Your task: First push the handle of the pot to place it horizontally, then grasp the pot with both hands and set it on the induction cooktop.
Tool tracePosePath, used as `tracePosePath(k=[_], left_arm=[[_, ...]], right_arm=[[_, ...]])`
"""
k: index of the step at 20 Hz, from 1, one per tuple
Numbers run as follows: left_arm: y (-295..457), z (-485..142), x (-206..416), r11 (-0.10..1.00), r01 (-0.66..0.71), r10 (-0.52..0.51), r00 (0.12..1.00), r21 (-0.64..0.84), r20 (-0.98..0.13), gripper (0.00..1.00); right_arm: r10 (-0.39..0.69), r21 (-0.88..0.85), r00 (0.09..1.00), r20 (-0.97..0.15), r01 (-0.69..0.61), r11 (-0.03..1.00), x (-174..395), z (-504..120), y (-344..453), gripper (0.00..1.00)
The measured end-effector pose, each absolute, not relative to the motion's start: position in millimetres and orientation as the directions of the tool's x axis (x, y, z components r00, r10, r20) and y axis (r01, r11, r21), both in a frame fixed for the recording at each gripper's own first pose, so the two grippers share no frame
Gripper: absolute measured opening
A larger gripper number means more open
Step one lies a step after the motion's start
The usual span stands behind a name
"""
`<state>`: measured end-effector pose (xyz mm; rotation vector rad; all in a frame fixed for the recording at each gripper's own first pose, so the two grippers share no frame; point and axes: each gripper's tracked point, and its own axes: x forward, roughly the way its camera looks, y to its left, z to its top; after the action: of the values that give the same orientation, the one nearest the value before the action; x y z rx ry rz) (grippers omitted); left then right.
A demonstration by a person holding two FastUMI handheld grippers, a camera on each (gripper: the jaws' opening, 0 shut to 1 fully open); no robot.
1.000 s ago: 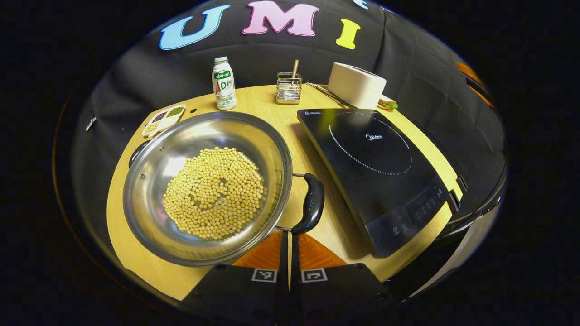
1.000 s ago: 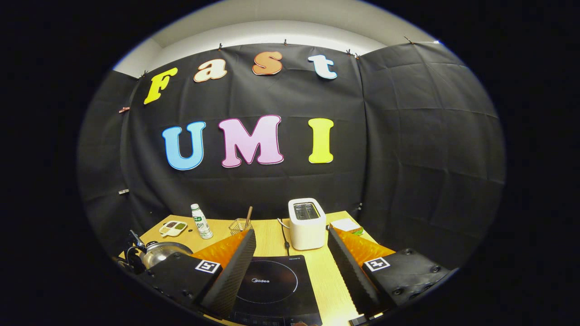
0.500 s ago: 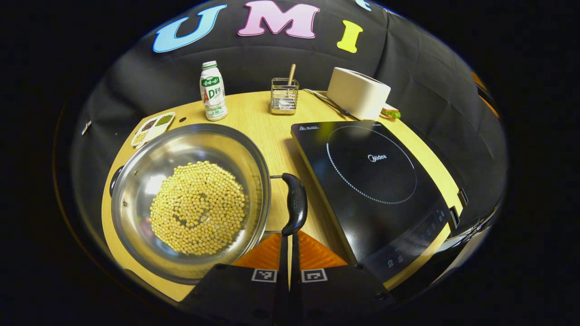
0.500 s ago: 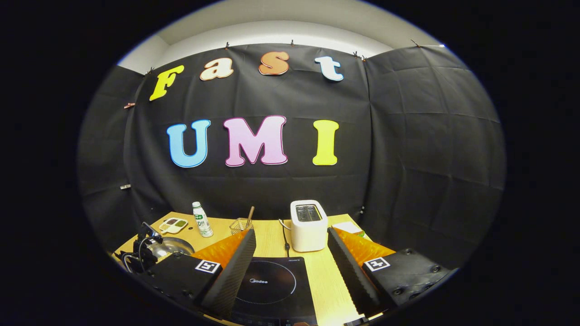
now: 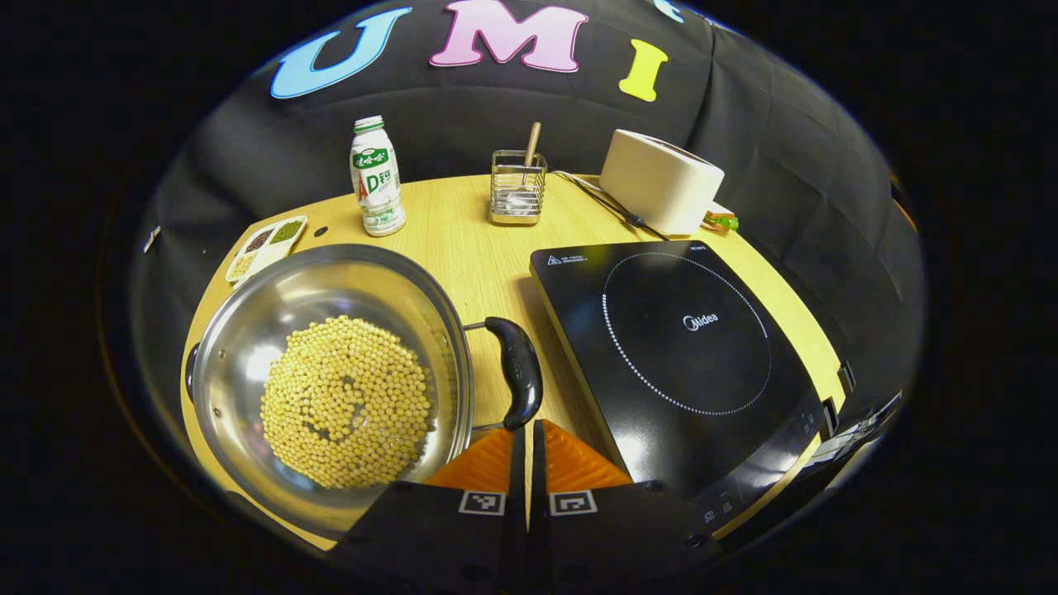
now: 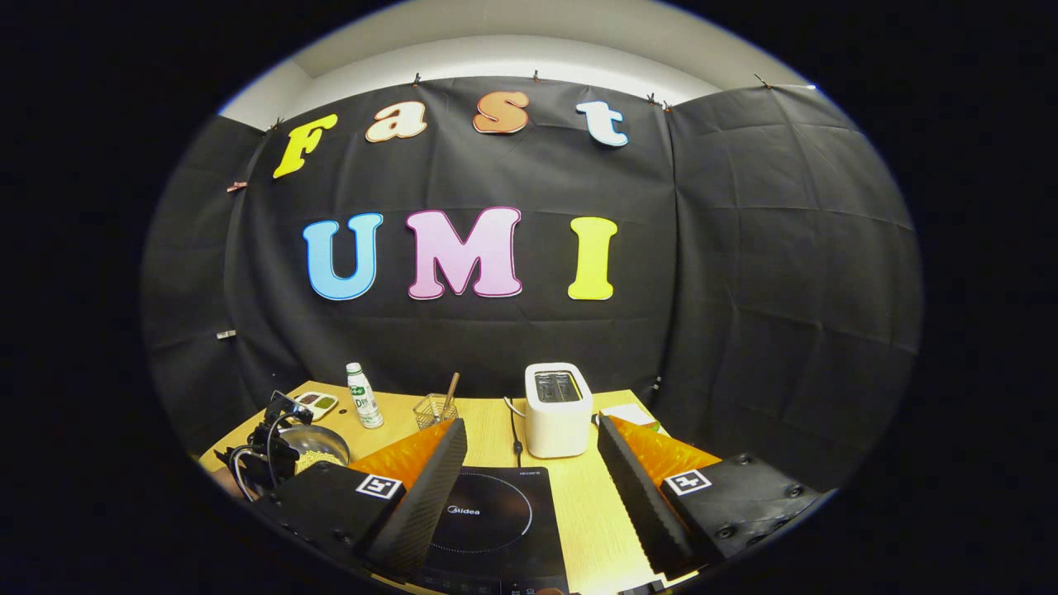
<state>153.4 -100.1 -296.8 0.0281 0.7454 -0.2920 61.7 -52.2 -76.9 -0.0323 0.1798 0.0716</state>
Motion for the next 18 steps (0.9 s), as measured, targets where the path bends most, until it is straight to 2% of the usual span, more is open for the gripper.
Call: tracePosePath(k=[9, 15, 18], left_arm=[[-104.5, -294.4, 165.8, 0.965, 0.244, -0.247, 0.718, -0.097, -0.651, 0.07], [-100.1, -272.6, 132.1, 0.967, 0.229, -0.25, 0.763, -0.113, -0.597, 0.05], [-86.5, -245.9, 109.9, 0.971, 0.195, -0.237, 0.81, -0.135, -0.536, 0.05]], right_arm=[[0.041, -0.036, 0.982, -0.186, -0.049, 0.998, 58.4, -77.6, -63.0, 0.99], [0.074, -0.034, 0.971, -0.229, -0.084, 0.996, 55.0, -90.2, -45.6, 0.99], [0.116, -0.042, 0.959, -0.259, -0.131, 0.99, 48.7, -99.4, -25.9, 0.99]])
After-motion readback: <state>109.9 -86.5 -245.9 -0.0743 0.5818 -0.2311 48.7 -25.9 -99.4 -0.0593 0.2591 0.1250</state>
